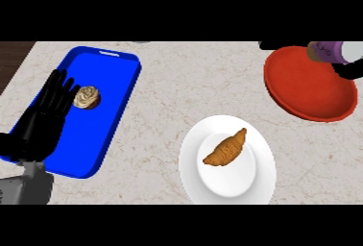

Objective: Pick the can from the plate and place it in the bowl

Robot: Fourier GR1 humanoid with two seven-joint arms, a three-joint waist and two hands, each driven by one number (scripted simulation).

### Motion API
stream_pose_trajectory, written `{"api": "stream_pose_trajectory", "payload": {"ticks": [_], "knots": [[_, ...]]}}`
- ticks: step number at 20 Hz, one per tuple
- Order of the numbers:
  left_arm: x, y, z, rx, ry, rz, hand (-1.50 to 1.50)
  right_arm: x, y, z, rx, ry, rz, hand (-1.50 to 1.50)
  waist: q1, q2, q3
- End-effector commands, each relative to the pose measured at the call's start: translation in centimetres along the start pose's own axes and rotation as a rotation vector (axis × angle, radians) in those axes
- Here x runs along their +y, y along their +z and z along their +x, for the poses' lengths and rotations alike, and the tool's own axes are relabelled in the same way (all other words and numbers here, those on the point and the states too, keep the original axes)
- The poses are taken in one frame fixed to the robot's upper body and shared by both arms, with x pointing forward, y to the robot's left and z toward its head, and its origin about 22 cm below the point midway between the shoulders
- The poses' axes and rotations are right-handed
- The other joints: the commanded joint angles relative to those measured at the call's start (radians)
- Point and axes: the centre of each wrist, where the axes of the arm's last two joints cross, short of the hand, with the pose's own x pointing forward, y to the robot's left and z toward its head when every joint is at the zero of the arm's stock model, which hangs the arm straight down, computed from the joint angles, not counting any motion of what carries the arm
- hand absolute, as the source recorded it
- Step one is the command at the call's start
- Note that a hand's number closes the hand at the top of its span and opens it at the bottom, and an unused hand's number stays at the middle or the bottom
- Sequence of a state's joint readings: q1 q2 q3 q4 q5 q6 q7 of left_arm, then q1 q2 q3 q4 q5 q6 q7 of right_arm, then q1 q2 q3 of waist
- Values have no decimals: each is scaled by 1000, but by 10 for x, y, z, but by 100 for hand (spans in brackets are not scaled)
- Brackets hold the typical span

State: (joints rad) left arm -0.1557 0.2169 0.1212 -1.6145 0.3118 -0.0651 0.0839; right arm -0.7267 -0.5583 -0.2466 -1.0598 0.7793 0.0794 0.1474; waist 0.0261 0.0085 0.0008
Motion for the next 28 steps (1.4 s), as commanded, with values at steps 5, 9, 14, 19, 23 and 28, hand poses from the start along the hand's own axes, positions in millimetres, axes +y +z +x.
{"api": "stream_pose_trajectory", "payload": {"ticks": [5, 9, 14, 19, 23, 28], "knots": [[-1, -11, -7, -17, 6, -19, 0, 54, -22, -32, 45, 78, 101, 150, 21, 14, 1], [2, -5, 0, -8, 14, -39, 0, 55, -32, -31, 196, 15, 176, 150, 39, 15, 2], [-13, -10, -3, -14, 21, -48, 0, 62, -27, -53, 171, -61, 345, -150, 58, 27, 4], [-6, -13, -2, -32, 9, -48, 0, 66, -21, -68, 54, -269, 230, -150, 46, 27, 5], [-16, -16, 0, -22, -1, -34, 0, 38, -35, -57, 30, -571, 80, -150, 30, 20, 7], [-5, -9, 0, -11, 19, -37, 0, 23, -27, -89, 89, -747, -59, -150, 28, 17, 4]]}}
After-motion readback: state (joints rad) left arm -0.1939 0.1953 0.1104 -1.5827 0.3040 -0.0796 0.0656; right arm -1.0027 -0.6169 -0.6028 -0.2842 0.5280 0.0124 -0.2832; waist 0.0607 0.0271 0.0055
